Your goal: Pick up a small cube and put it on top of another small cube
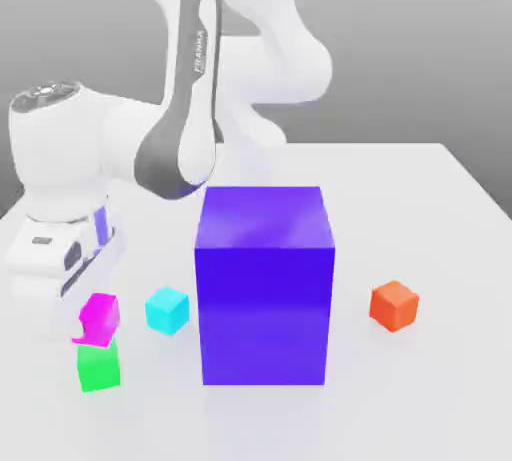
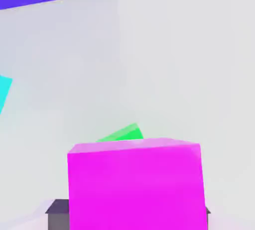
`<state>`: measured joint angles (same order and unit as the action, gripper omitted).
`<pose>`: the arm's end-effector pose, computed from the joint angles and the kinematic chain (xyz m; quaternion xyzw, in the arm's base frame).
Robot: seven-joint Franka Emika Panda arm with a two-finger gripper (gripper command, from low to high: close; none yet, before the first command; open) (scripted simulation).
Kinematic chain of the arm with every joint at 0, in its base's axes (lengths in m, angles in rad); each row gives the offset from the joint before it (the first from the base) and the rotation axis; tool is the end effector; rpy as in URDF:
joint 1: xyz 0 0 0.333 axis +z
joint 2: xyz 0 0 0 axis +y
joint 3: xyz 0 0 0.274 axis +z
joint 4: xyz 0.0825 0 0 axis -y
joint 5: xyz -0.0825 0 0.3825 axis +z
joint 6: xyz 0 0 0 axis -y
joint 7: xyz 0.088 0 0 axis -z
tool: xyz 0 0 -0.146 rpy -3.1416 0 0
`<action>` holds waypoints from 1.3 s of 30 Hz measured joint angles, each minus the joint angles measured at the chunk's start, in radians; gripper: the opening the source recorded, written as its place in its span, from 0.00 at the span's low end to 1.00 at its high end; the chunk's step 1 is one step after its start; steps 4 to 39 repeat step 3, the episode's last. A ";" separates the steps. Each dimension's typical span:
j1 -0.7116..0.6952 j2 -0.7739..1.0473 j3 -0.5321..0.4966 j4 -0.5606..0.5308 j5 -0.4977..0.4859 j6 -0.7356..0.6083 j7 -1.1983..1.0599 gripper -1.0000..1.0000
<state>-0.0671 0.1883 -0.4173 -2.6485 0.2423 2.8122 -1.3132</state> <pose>0.3547 -0.2129 0.1060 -0.9545 -0.2982 -0.0007 0.0006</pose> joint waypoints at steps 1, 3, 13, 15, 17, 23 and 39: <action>-0.009 0.016 0.014 0.001 0.021 0.013 -0.016 1.00; -0.009 0.016 0.014 0.001 0.021 0.013 -0.016 1.00; -0.009 0.016 0.014 0.001 0.021 0.013 -0.016 1.00; -0.009 0.016 0.014 0.001 0.021 0.013 -0.016 1.00; -0.009 0.016 0.014 0.001 0.021 0.013 -0.016 1.00; -0.009 0.016 0.014 0.001 0.021 0.013 -0.016 1.00; -0.009 0.016 0.014 0.001 0.021 0.013 -0.016 1.00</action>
